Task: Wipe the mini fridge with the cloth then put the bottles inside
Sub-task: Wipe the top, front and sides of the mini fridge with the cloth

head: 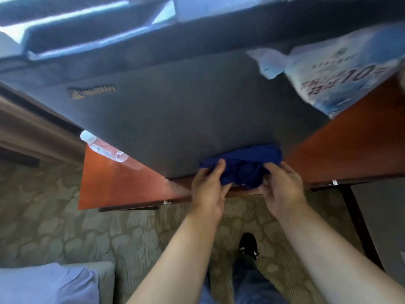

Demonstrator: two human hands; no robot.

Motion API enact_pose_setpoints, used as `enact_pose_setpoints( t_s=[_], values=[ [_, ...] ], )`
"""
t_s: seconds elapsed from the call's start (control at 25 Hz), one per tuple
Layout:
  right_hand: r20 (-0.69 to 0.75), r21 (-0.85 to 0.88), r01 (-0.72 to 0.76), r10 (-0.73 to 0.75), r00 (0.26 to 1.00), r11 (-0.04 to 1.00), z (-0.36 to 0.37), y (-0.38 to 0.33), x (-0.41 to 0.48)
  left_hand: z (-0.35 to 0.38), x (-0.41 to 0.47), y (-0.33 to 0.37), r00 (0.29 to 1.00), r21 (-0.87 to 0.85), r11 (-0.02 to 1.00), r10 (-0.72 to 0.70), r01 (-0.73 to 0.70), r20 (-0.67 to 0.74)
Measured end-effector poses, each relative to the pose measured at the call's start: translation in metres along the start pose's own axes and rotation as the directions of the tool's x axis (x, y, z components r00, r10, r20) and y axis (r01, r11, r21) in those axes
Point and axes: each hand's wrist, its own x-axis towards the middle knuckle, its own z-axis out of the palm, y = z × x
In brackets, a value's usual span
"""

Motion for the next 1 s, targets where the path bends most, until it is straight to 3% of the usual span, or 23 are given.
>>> enact_pose_setpoints(
  t_s=[0.12, 0.28, 0.4, 0.48, 0.56, 0.64, 0.72, 0.8, 0.84, 0.92, 1.0],
  values=[
    [-0.041, 0.024, 0.081, -0.08, 0.996, 0.996, -0.033, -0.047, 0.011, 0.055, -0.011, -0.026, 0.998, -0.019, 1.0, -0.022, 0.024, 0.061],
    [0.027, -0.042, 0.194, -0.193, 0.981, 0.98, -0.058, -0.082, 0.024, 0.094, -0.009, -0.054, 0.993, 0.01, 0.999, -0.042, 0.041, 0.114],
    [0.102, -0.048, 0.166, -0.161, 0.982, 0.985, -0.057, -0.083, 0.013, 0.09, -0.014, -0.05, 0.995, -0.041, 0.998, -0.043, 0.047, 0.095],
    [0.122, -0.007, 0.126, -0.124, 0.985, 0.992, -0.047, -0.072, -0.001, 0.074, -0.029, -0.035, 0.998, -0.063, 0.997, 0.037, -0.034, 0.044],
    [0.146, 0.082, 0.124, -0.135, 0.98, 0.989, -0.021, -0.06, -0.028, 0.051, -0.053, -0.006, 0.976, -0.043, 0.975, 0.219, -0.219, -0.02],
    [0.213, 0.167, 0.154, -0.188, 0.959, 0.974, 0.013, -0.048, -0.061, 0.03, -0.086, 0.029, 0.866, 0.065, 0.866, 0.498, -0.495, -0.035],
    [0.298, 0.191, 0.18, -0.231, 0.926, 0.965, 0.042, -0.038, -0.093, 0.015, -0.12, 0.06, 0.645, 0.281, 0.609, 0.762, -0.742, 0.053],
    [0.362, 0.211, 0.21, -0.276, 0.891, 0.955, 0.06, -0.031, -0.112, 0.005, -0.139, 0.075, 0.435, 0.437, 0.318, 0.878, -0.842, 0.2],
    [0.366, 0.225, 0.234, -0.305, 0.88, 0.946, 0.064, -0.027, -0.114, 0.0, -0.138, 0.076, 0.384, 0.481, 0.225, 0.886, -0.847, 0.261],
    [0.342, 0.242, 0.278, -0.35, 0.872, 0.93, 0.066, -0.016, -0.106, -0.014, -0.119, 0.069, 0.385, 0.56, 0.158, 0.867, -0.814, 0.316],
    [0.315, 0.204, 0.256, -0.311, 0.897, 0.945, 0.063, 0.004, -0.087, -0.03, -0.083, 0.055, 0.489, 0.65, 0.229, 0.836, -0.725, 0.25]
  ],
)
